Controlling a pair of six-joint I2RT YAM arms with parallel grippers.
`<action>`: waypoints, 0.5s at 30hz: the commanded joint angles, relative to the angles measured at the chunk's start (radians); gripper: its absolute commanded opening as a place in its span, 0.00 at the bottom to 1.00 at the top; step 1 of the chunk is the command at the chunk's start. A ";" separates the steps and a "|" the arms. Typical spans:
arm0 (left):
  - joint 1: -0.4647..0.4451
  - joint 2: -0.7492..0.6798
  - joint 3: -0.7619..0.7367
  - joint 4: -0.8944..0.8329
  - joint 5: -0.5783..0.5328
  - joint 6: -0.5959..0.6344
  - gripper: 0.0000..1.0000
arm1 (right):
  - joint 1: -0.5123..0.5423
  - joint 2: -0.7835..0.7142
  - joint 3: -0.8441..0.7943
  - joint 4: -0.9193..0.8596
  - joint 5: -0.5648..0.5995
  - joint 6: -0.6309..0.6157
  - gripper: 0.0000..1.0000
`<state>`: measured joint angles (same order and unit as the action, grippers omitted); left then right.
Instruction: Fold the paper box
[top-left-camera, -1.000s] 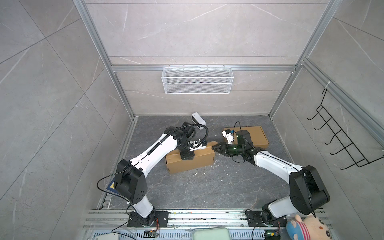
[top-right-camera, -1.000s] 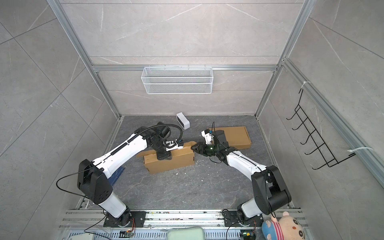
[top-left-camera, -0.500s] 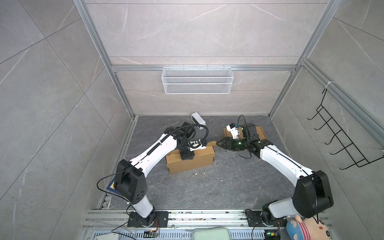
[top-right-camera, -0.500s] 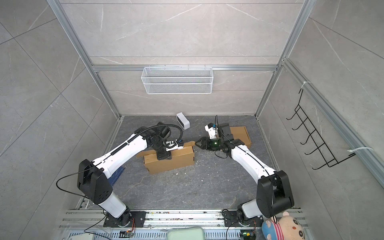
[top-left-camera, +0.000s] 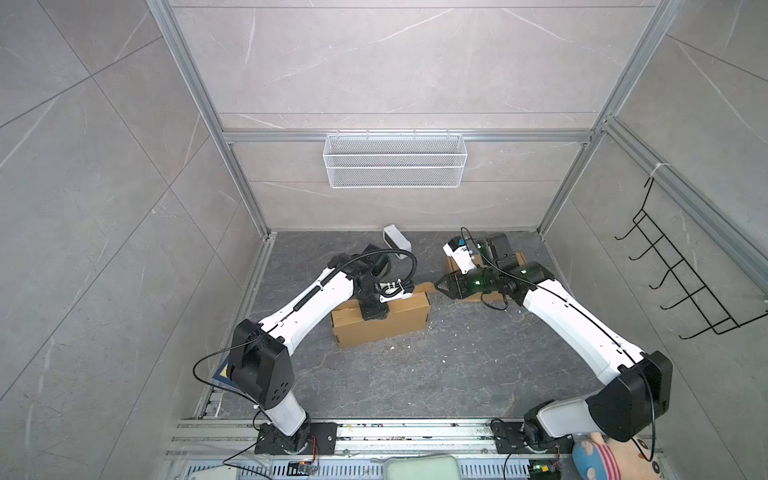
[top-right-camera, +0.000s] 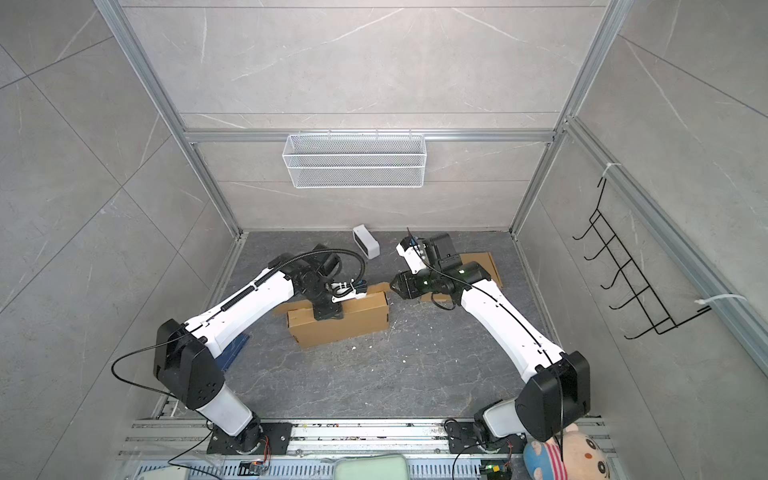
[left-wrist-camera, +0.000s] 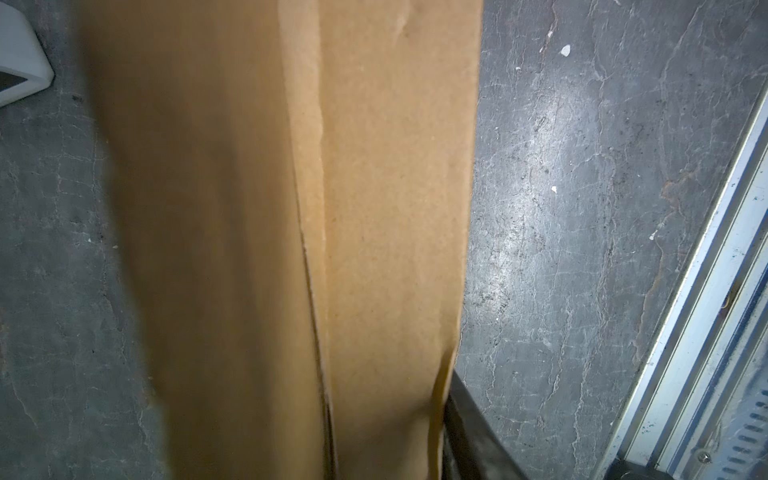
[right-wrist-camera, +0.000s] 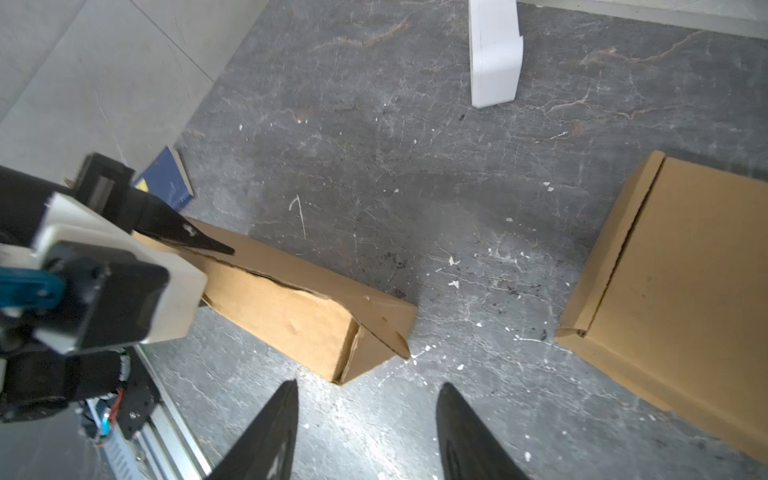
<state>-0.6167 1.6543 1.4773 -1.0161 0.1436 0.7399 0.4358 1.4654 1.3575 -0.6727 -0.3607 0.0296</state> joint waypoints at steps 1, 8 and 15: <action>-0.005 0.016 -0.038 0.045 0.030 0.022 0.40 | 0.028 0.063 0.073 -0.101 0.058 -0.094 0.56; -0.005 0.019 -0.036 0.046 0.036 0.024 0.40 | 0.070 0.129 0.123 -0.118 0.130 -0.119 0.54; -0.006 0.024 -0.033 0.045 0.043 0.024 0.39 | 0.077 0.159 0.152 -0.105 0.134 -0.114 0.46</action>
<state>-0.6167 1.6535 1.4769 -1.0153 0.1444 0.7414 0.5056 1.6047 1.4715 -0.7670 -0.2447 -0.0723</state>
